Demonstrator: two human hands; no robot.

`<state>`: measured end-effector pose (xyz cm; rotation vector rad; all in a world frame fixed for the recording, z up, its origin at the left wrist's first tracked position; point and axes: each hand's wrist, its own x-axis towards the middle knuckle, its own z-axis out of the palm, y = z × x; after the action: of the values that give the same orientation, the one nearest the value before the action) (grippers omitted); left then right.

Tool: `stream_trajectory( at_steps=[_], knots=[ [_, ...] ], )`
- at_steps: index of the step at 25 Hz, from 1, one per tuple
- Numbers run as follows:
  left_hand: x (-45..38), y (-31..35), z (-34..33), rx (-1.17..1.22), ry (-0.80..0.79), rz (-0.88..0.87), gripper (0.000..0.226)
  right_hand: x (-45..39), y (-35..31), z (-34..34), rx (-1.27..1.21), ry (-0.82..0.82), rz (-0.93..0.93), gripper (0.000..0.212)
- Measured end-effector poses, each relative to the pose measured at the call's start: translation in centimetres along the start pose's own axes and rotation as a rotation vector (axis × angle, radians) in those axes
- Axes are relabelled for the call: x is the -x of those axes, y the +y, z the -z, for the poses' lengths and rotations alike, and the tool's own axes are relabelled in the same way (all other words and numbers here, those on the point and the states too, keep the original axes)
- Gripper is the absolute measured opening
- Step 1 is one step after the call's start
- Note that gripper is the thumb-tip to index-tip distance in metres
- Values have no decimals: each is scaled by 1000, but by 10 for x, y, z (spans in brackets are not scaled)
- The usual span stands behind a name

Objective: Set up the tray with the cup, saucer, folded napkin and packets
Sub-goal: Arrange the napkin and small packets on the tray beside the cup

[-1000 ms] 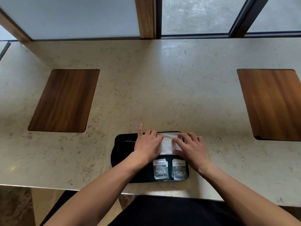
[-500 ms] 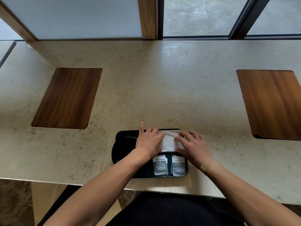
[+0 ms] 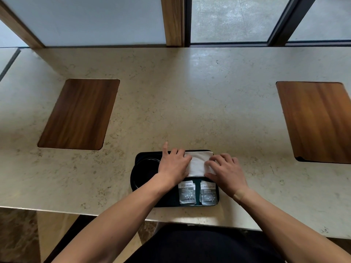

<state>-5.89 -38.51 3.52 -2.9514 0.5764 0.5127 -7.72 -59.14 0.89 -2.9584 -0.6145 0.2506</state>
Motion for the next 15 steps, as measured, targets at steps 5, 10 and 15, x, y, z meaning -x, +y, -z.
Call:
stream_trajectory(
  at_steps=[5,10,15],
  knots=[
    [-1,-1,1,-2,6,-6,39,0,-2,2,-15,6,-9,35],
    [0,-3,1,5,4,-8,38,2,-4,2,-48,26,-12,32],
    [0,-3,1,2,-1,-5,39,1,-6,0,-43,22,-17,31]
  ],
)
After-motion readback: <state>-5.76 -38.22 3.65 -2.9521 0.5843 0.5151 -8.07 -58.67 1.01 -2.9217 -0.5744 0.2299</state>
